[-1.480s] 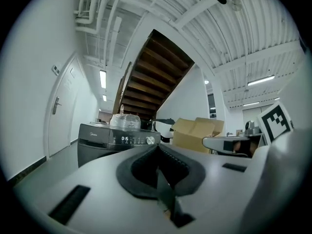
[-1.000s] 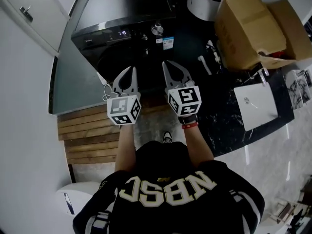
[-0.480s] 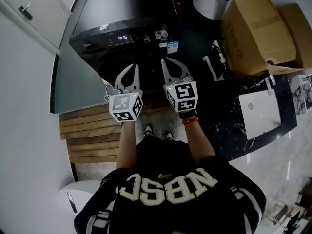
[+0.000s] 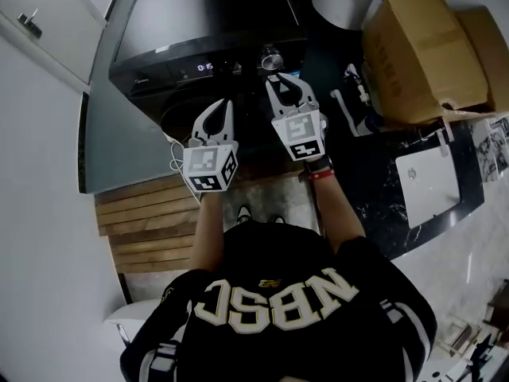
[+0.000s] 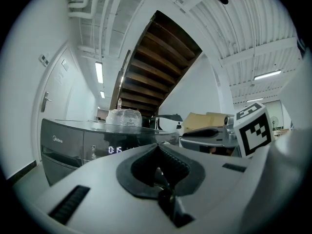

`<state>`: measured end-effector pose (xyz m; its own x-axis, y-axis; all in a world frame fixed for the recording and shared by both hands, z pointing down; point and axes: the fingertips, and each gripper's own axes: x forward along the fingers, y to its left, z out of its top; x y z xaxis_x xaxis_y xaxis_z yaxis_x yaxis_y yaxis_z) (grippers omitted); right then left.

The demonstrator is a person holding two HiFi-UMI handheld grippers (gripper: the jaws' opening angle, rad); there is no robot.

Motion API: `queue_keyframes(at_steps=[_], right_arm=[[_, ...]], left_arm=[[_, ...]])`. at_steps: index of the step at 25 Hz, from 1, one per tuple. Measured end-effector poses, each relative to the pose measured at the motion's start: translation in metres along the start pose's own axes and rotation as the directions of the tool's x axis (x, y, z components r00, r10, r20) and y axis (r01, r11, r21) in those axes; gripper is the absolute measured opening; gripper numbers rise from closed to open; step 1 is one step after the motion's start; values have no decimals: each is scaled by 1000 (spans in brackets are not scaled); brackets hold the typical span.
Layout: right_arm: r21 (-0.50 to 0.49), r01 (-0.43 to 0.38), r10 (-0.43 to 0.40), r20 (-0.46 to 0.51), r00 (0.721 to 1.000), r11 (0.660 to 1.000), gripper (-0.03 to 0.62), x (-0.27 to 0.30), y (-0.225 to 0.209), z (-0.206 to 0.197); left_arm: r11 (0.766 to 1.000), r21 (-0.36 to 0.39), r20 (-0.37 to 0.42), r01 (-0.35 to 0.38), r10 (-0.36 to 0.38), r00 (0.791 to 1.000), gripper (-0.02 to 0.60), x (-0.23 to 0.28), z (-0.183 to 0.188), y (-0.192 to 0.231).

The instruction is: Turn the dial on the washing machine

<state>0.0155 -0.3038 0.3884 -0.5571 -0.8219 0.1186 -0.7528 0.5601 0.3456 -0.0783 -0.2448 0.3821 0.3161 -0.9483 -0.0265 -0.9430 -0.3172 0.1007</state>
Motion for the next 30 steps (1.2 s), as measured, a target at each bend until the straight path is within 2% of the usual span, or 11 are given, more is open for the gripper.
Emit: queue_keyframes(at_steps=[4, 8, 11, 14, 16, 18, 21, 23, 30], right_arm=[[-119, -19, 13, -54, 998, 993, 128, 24, -2, -6], [-246, -40, 8, -130, 991, 969, 173, 43, -3, -24], [-324, -56, 2, -166, 986, 944, 197, 55, -2, -32], [-424, -63, -21, -191, 981, 903, 228, 66, -1, -39], [-501, -68, -46, -211, 977, 863, 256, 73, -2, -46], [-592, -74, -80, -229, 970, 802, 274, 80, -3, -53], [-735, -90, -136, -242, 961, 672, 285, 87, -5, -61], [-794, -104, -162, -247, 955, 600, 288, 91, -6, -67], [-886, -87, -223, -208, 952, 455, 303, 101, -10, -75]], left_arm=[[1000, -9, -1, 7, -7, 1000, 14, 8, -1, 16], [1000, -13, 3, 20, -20, 1000, 14, 16, 0, 24], [1000, -21, 6, 24, -24, 1000, 14, 21, 0, 31], [999, -25, 6, 29, -28, 1000, 14, 25, -1, 35], [999, -26, 8, 31, -31, 1000, 14, 27, -2, 37], [999, -26, 13, 31, -31, 999, 14, 28, 0, 39], [999, -24, 19, 30, -29, 999, 14, 30, 3, 44], [999, -25, 21, 27, -27, 999, 14, 31, 2, 48], [999, -35, 28, 22, -21, 999, 14, 35, 2, 56]])
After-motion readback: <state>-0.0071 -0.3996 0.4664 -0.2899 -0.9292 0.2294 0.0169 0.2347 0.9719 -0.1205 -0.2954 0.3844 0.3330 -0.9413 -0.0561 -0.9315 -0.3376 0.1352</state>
